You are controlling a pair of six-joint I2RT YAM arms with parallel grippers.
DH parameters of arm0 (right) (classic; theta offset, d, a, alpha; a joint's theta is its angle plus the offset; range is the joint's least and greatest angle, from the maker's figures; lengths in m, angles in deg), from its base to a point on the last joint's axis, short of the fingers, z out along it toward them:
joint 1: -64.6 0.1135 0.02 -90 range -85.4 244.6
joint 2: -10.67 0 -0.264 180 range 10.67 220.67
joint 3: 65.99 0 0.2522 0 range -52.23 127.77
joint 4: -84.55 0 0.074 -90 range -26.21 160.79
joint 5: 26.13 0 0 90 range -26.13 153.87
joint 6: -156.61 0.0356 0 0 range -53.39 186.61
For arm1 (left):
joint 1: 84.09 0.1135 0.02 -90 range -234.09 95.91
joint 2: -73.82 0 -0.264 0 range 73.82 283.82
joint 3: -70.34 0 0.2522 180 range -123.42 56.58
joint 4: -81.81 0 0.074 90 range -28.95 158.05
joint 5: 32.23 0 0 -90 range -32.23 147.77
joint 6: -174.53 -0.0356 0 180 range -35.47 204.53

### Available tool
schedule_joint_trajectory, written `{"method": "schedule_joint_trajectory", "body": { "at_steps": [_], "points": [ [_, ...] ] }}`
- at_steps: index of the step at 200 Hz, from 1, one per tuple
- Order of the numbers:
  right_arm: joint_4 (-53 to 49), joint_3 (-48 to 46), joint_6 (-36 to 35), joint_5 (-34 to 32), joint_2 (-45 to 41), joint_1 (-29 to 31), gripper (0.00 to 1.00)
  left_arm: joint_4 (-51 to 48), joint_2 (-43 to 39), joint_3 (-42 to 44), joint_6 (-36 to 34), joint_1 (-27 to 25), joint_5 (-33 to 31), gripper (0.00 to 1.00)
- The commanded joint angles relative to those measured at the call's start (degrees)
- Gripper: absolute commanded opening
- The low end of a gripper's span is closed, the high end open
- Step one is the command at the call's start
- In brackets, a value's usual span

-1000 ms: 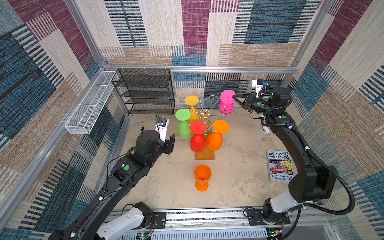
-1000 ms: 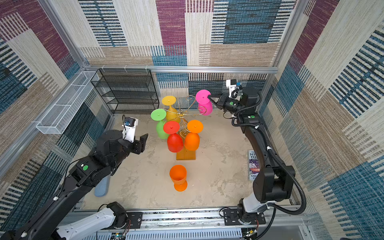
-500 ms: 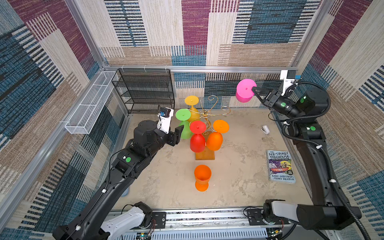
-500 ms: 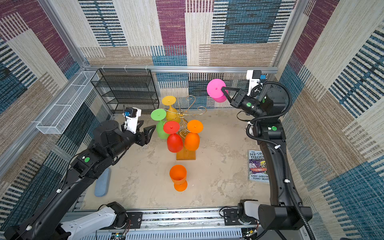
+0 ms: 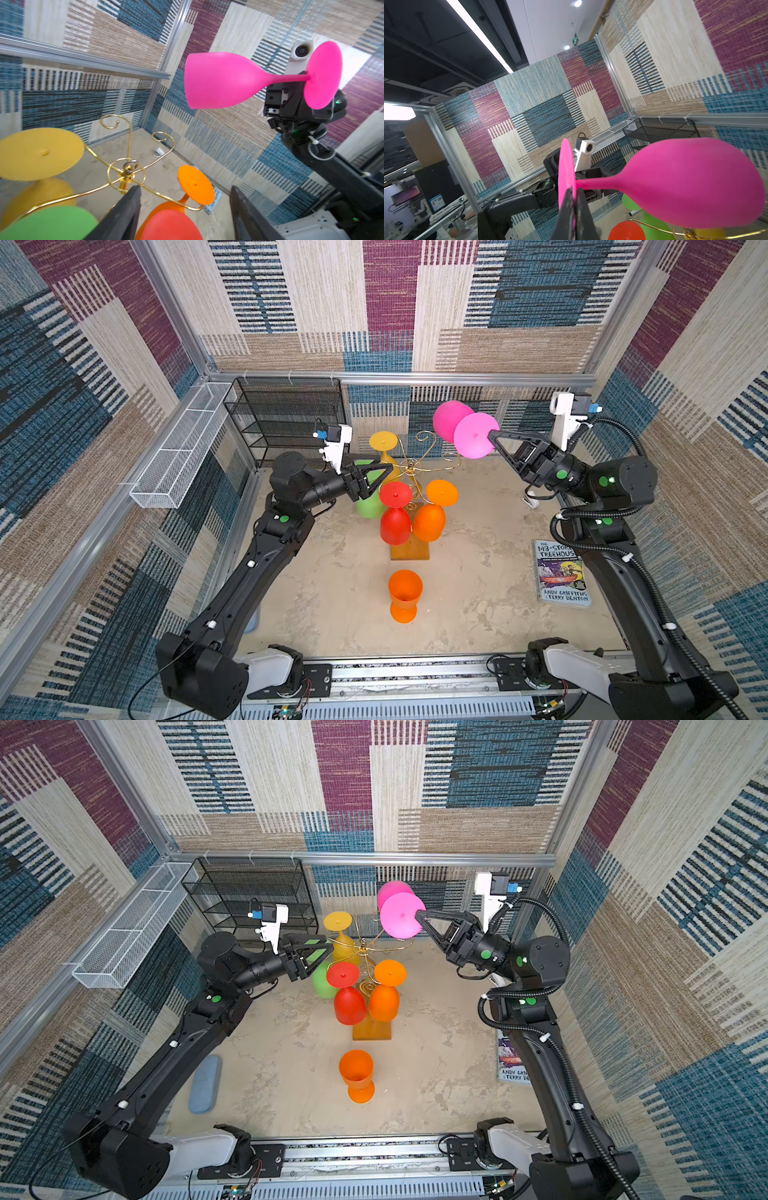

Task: Take the wine glass off the wine glass rack

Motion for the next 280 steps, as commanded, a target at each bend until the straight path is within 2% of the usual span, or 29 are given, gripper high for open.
{"method": "schedule_joint_trajectory", "body": {
  "at_steps": [1,32,101,134,181,210,236,280],
  "points": [
    [10.3,-1.5,3.3,-0.2,1.0,2.3,0.0,18.9,2.3,0.3,11.7,0.2,9.5,0.7],
    [20.8,-5.9,9.9,-0.3,2.4,3.8,0.0,25.8,4.7,0.5,15.1,0.2,10.8,0.7],
    [29.5,-10.1,15.8,-0.6,3.3,6.6,0.0,24.3,5.6,0.7,13.1,0.3,6.8,0.71],
    [36.9,-13.4,21.3,-1.4,3.7,7.1,0.0,24.7,5.8,0.7,12.9,0.4,6.2,0.71],
    [53.4,-15.9,32.7,-2.9,7.6,7.3,0.0,32.0,8.0,0.1,18.7,0.3,8.7,0.71],
    [58.0,-16.0,35.6,-3.4,9.1,7.4,0.0,32.2,8.8,-0.3,19.5,0.2,9.4,0.71],
    [60.5,-16.5,37.2,-4.1,10.2,7.4,0.0,36.0,9.0,0.2,22.5,0.3,10.3,0.69],
    [71.3,-16.3,45.6,-7.2,15.9,7.3,0.0,37.8,8.3,0.8,24.8,0.2,10.9,0.6]
  ]
}}
